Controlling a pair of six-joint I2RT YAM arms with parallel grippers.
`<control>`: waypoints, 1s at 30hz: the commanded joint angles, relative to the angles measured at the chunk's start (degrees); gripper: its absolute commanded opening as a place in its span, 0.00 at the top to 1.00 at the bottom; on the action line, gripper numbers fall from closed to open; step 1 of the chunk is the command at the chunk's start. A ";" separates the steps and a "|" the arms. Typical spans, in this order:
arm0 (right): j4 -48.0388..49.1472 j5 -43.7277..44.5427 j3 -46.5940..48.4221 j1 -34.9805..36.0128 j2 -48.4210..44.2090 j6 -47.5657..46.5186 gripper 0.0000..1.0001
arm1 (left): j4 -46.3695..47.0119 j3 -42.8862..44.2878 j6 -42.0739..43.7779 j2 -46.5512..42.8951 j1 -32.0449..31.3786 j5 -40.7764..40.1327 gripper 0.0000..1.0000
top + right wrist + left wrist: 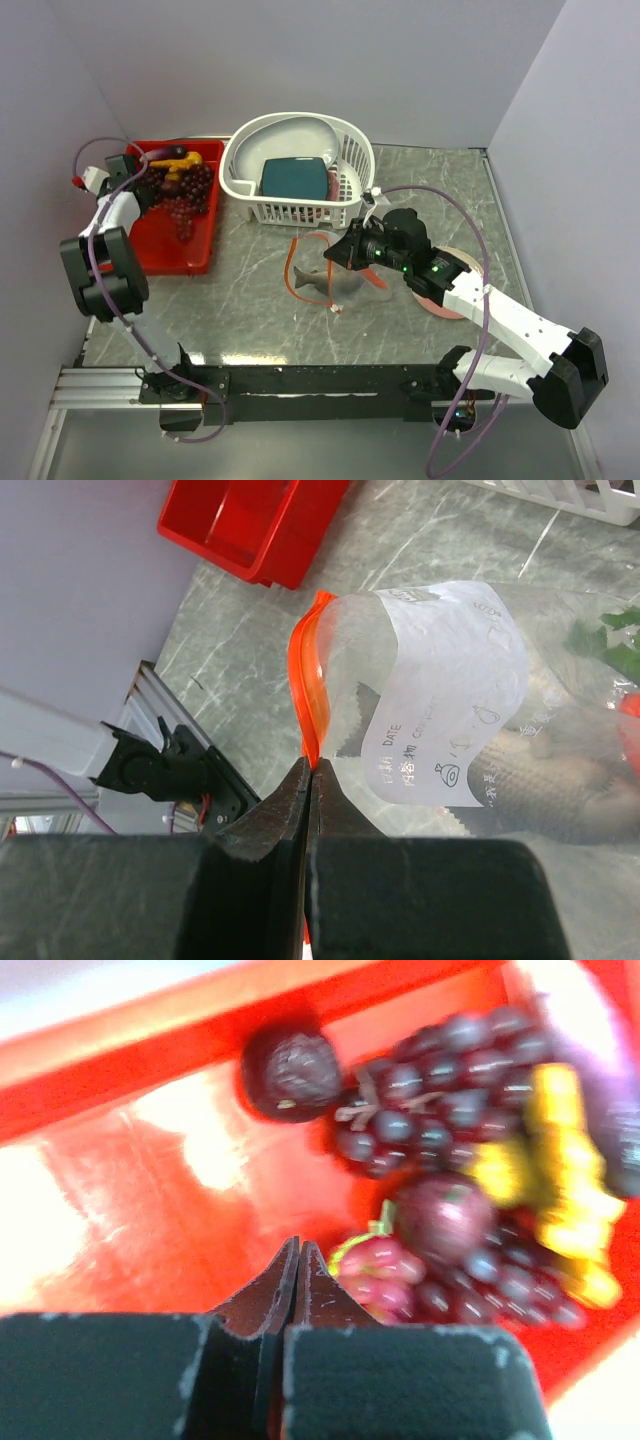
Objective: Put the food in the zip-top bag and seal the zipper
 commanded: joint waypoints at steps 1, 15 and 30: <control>2.17 1.36 0.31 -0.35 -0.91 -0.60 1.00 | -0.10 -2.35 4.40 -8.98 -0.58 -1.98 0.99; 1.91 -1.10 4.96 -0.44 2.78 1.51 1.00 | -3.01 -3.23 12.66 -25.77 -4.88 1.97 0.99; 2.78 -2.07 17.44 -0.52 13.84 6.61 1.00 | -6.35 2.39 17.59 -35.36 -8.22 9.71 0.99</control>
